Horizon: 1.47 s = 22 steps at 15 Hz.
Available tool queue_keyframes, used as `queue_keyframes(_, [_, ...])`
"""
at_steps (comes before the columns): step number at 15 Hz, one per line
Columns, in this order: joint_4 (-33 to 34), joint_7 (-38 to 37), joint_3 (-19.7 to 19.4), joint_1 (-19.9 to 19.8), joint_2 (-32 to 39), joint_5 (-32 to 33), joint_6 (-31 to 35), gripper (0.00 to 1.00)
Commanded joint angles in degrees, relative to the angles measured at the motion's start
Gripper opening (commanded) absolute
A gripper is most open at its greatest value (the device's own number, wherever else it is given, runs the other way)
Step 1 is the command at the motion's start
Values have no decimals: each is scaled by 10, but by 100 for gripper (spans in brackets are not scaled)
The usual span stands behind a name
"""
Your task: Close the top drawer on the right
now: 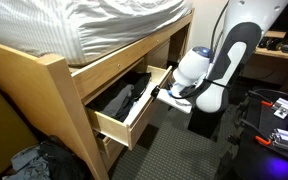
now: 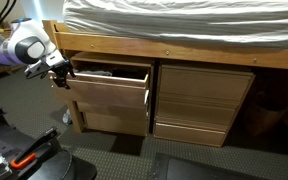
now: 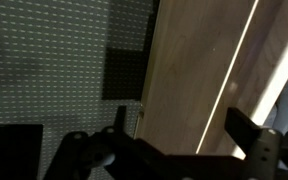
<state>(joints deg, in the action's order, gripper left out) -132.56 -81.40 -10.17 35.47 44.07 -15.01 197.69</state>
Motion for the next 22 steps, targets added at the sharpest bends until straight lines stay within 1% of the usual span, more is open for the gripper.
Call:
queue_keyframes(1, [106, 27, 61, -58, 99, -37, -23, 100])
queue_keyframes(2, [106, 30, 98, -101, 85, -7, -41, 100])
queue_keyframes(3, [104, -11, 93, -107, 79, 61, -58, 100])
queue_keyframes(4, [3, 49, 22, -14, -1, -47, 2, 100])
queue_keyframes(7, [3, 49, 22, -14, -1, -47, 2, 100])
queue_keyframes(8, [13, 44, 62, -54, -1, -25, -1, 100])
queue_keyframes(9, [16, 40, 93, -82, -3, -8, -9, 100])
queue_keyframes(10, [16, -12, 104, -102, -4, 59, -9, 100])
queue_keyframes(11, [22, -16, 110, -103, 2, 59, -8, 100])
queue_keyframes(13, [29, -17, 107, -100, 4, 57, -15, 100])
queue_keyframes(14, [36, -15, 112, -105, 7, 60, -34, 100])
queue_keyframes(15, [58, 24, 114, -92, 24, 4, -56, 100])
queue_keyframes(16, [34, 34, 94, -75, 16, -10, -28, 100])
queue_keyframes(17, [44, 40, 110, -86, 21, -16, -35, 100])
queue_keyframes(18, [49, 41, 115, -88, 22, -19, -41, 100])
queue_keyframes(22, [53, 41, 116, -88, 23, -19, -44, 100])
